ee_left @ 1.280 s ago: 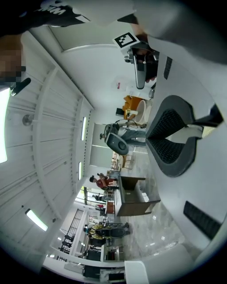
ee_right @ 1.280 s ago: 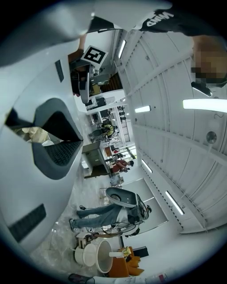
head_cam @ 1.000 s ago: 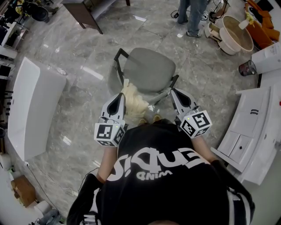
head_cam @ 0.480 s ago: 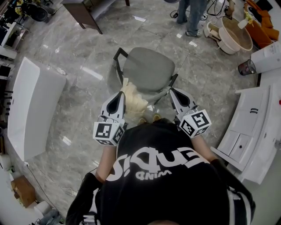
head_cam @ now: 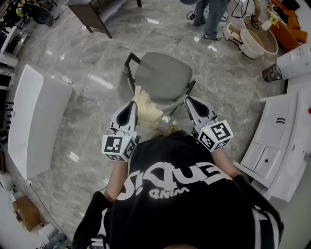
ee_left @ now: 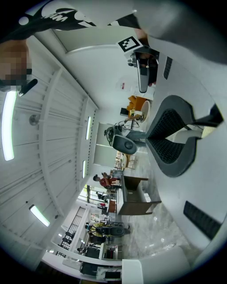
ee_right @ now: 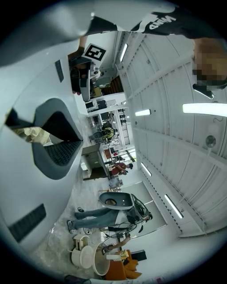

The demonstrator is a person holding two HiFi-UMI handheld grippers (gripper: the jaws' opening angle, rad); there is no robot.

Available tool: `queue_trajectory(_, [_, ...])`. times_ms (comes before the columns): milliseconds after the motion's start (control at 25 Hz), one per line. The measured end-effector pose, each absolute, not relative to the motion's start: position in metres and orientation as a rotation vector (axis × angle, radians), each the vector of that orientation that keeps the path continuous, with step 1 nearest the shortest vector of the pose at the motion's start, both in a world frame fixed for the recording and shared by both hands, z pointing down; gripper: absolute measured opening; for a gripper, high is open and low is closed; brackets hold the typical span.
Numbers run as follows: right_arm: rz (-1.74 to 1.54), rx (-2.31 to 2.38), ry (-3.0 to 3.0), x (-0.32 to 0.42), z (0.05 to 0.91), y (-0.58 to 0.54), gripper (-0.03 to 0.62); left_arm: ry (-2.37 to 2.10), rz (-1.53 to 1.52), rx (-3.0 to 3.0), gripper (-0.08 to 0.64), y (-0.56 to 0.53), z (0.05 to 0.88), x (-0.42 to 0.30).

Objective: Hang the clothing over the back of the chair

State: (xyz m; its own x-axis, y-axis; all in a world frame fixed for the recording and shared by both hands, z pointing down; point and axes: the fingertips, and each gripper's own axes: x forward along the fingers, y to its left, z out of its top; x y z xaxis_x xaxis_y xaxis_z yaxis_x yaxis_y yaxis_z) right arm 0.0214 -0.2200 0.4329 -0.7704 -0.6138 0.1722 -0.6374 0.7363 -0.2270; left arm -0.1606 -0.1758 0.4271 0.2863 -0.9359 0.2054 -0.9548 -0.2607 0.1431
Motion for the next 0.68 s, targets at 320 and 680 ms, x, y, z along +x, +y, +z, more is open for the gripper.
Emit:
queue_trajectory(320, [0.418, 1.014, -2.849, 0.02, 0.4319, -0.2186, 0.014, -1.755, 0.117, 2.308, 0.015, -0.1756, 0.425, -0.1649])
queue_trajectory(680, [0.429, 1.012, -2.848, 0.0203, 0.4333, -0.2216, 0.014, -1.758, 0.131, 2.295, 0.015, -0.1796, 0.4279, -0.1673])
